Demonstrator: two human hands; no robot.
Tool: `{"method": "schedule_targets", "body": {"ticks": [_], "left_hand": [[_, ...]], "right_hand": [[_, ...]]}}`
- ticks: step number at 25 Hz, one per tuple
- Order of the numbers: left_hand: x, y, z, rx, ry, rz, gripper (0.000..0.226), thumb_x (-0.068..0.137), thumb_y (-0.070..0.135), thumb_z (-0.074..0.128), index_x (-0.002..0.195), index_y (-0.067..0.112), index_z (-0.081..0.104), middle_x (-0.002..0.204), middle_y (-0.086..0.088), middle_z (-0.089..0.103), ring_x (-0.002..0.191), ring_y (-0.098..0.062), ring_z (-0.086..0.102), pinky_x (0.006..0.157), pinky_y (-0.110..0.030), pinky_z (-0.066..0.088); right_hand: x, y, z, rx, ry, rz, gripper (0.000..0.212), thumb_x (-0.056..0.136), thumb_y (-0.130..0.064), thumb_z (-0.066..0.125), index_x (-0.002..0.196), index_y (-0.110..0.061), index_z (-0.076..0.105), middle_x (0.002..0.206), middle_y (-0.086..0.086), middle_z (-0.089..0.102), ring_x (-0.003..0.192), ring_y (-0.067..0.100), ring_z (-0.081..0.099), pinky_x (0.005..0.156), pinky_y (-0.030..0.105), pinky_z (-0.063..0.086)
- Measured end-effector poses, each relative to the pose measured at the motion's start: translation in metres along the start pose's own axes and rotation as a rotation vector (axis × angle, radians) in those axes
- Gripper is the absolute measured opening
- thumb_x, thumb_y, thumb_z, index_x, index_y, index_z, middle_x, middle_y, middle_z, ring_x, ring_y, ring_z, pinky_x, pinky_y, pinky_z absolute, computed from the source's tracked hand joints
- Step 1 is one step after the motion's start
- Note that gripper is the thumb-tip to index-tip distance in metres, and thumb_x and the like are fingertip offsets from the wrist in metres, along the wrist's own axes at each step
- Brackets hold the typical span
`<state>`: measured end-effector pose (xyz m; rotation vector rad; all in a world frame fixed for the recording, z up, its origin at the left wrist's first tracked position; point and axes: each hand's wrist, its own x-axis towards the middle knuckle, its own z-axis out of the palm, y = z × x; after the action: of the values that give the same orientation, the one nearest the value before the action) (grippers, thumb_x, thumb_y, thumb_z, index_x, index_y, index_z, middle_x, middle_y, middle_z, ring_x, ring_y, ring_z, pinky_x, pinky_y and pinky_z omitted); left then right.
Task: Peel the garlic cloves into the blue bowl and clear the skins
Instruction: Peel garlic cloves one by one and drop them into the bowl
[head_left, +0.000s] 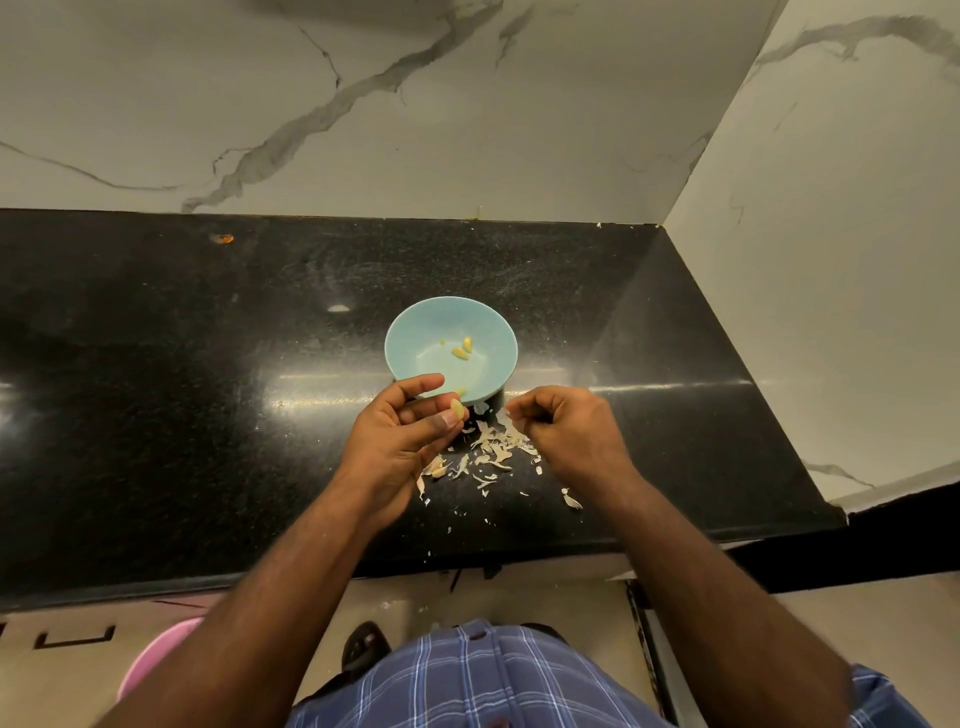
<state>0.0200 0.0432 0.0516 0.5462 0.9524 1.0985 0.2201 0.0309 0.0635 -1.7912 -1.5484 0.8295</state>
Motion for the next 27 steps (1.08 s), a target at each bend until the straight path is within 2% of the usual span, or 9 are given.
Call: {"method": "schedule_targets", "body": {"ticks": [2,5,10,13,16,18,22,24,27], "left_hand": [[0.002,0.000,0.000,0.018,0.030,0.015,0.038,0.084,-0.012,0.069,0.118,0.006,0.066,0.096,-0.012,0.074,0.091,-0.022,0.075,0.077,-0.026,0.062],[0.007,0.003,-0.002,0.078,0.072,0.035,0.031,0.086,-0.008,0.069,0.113,0.007,0.068,0.095,-0.011,0.073,0.087,-0.020,0.074,0.072,-0.025,0.062],[0.022,0.008,0.000,0.210,0.141,0.076,0.025,0.087,-0.004,0.074,0.109,0.006,0.068,0.096,-0.013,0.074,0.088,-0.020,0.072,0.069,-0.021,0.059],[0.032,0.013,0.002,0.309,0.172,0.128,0.023,0.086,-0.003,0.075,0.106,0.005,0.068,0.094,-0.014,0.070,0.086,-0.021,0.071,0.072,-0.023,0.059],[0.041,0.021,0.004,0.354,0.178,0.152,0.020,0.088,-0.002,0.074,0.103,0.010,0.070,0.100,-0.012,0.074,0.095,-0.024,0.074,0.081,-0.030,0.061],[0.040,0.026,0.004,0.400,0.157,0.149,0.020,0.090,-0.002,0.071,0.104,0.012,0.071,0.107,-0.010,0.075,0.103,-0.021,0.074,0.084,-0.032,0.061],[0.028,0.021,-0.006,0.477,0.127,0.160,0.016,0.092,0.000,0.069,0.102,0.012,0.072,0.101,-0.012,0.076,0.096,-0.025,0.073,0.076,-0.028,0.060],[0.021,0.012,-0.009,0.546,0.112,0.142,0.008,0.095,0.010,0.068,0.100,0.015,0.072,0.093,-0.008,0.078,0.092,-0.021,0.074,0.078,-0.032,0.060],[0.016,-0.002,-0.013,0.688,0.081,0.165,0.011,0.096,0.014,0.069,0.097,0.023,0.074,0.089,0.001,0.079,0.091,-0.014,0.073,0.086,-0.037,0.059]], "right_hand": [[0.001,0.001,0.000,-0.080,0.039,-0.014,0.011,0.087,-0.027,0.079,0.095,-0.019,0.079,0.082,-0.008,0.075,0.076,0.004,0.068,0.072,0.025,0.059],[0.003,0.005,0.005,-0.210,0.016,-0.022,0.025,0.085,-0.041,0.079,0.074,-0.020,0.070,0.071,-0.008,0.067,0.067,0.007,0.060,0.059,0.026,0.048],[0.007,0.010,0.009,-0.122,-0.052,0.046,0.015,0.081,-0.020,0.084,0.078,-0.022,0.069,0.077,-0.009,0.069,0.075,0.006,0.065,0.068,0.025,0.052],[0.010,0.012,0.010,0.005,-0.079,0.079,0.014,0.091,-0.010,0.072,0.094,-0.024,0.073,0.086,-0.008,0.075,0.084,0.005,0.071,0.083,0.032,0.059],[0.011,0.011,0.009,0.051,-0.090,0.115,0.019,0.101,-0.013,0.057,0.109,-0.022,0.072,0.090,-0.008,0.076,0.094,0.004,0.070,0.092,0.035,0.057],[0.009,0.011,0.007,0.065,-0.055,0.103,0.017,0.099,-0.014,0.062,0.110,-0.021,0.072,0.091,-0.009,0.075,0.091,0.002,0.069,0.090,0.033,0.058],[0.004,0.014,0.006,0.097,0.052,0.101,0.013,0.079,-0.017,0.086,0.084,-0.021,0.074,0.077,-0.005,0.073,0.074,0.007,0.070,0.073,0.029,0.061],[0.005,0.016,0.009,0.067,0.060,0.120,0.019,0.076,-0.017,0.088,0.079,-0.021,0.070,0.075,-0.004,0.070,0.071,0.009,0.065,0.067,0.028,0.058],[0.006,0.014,0.016,0.069,-0.010,0.126,0.018,0.083,-0.009,0.081,0.087,-0.024,0.072,0.082,-0.005,0.071,0.077,0.008,0.067,0.074,0.029,0.058]]}}
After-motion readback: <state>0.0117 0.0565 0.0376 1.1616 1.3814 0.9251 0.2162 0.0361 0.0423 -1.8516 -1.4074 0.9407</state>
